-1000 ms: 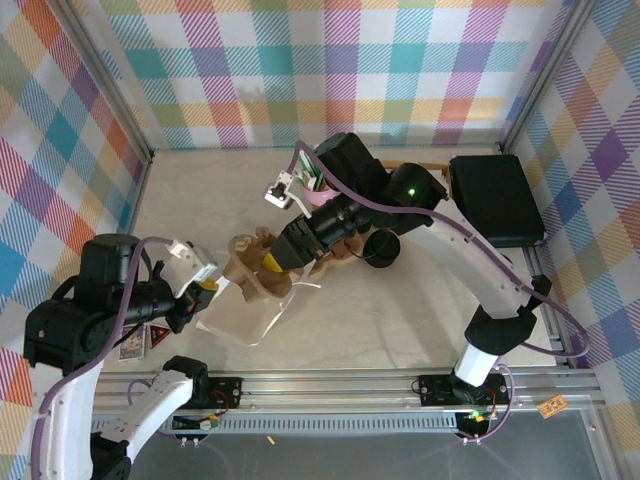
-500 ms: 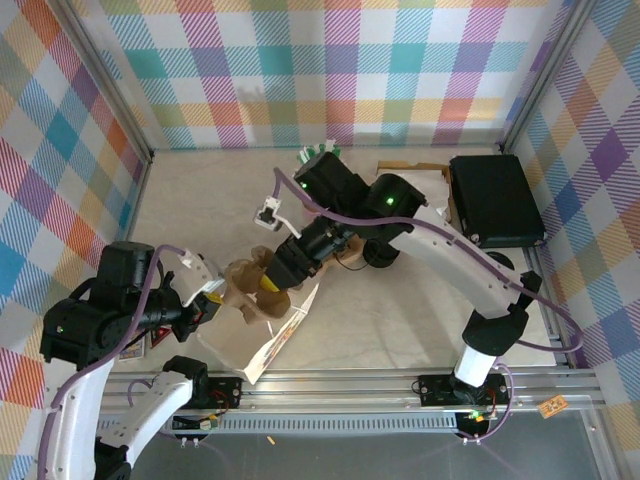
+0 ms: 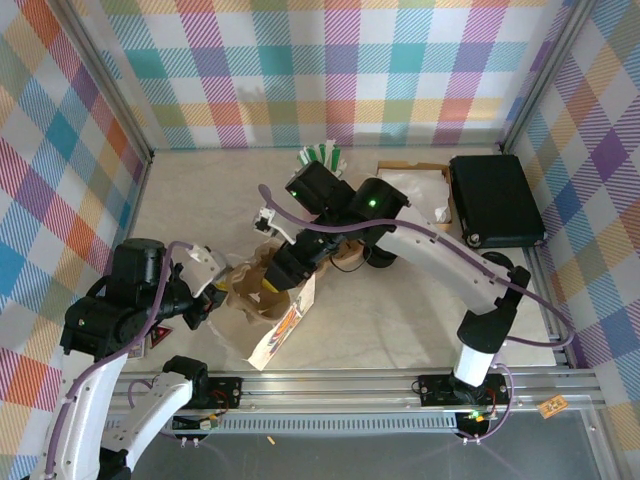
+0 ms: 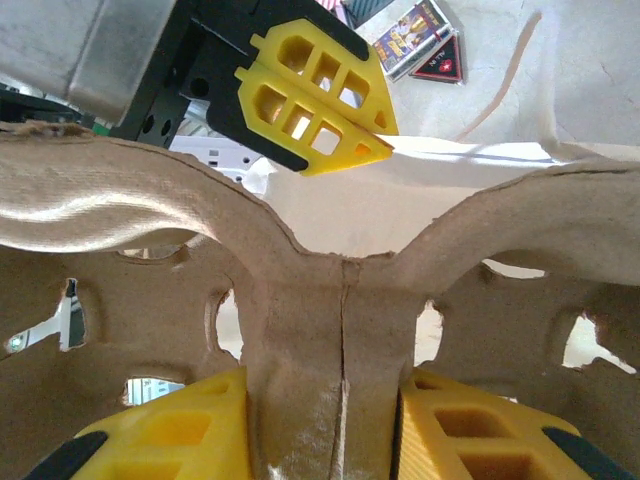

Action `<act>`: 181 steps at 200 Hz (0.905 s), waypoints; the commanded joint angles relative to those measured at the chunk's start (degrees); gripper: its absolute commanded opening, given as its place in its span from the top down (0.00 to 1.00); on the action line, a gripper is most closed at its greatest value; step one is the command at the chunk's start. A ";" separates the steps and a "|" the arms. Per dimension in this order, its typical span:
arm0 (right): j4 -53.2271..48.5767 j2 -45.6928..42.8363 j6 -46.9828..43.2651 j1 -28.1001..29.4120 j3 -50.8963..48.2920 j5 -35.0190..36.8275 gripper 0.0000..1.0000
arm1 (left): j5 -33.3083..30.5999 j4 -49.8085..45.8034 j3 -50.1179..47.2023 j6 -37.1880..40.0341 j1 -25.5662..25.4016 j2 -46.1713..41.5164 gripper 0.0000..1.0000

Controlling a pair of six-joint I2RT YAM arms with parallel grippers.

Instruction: Pack the takeout coffee

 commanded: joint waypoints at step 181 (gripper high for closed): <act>10.28 2.93 24.02 -9.10 0.31 -9.22 0.66 | 4.16 1.99 -0.97 4.58 -0.44 1.53 1.00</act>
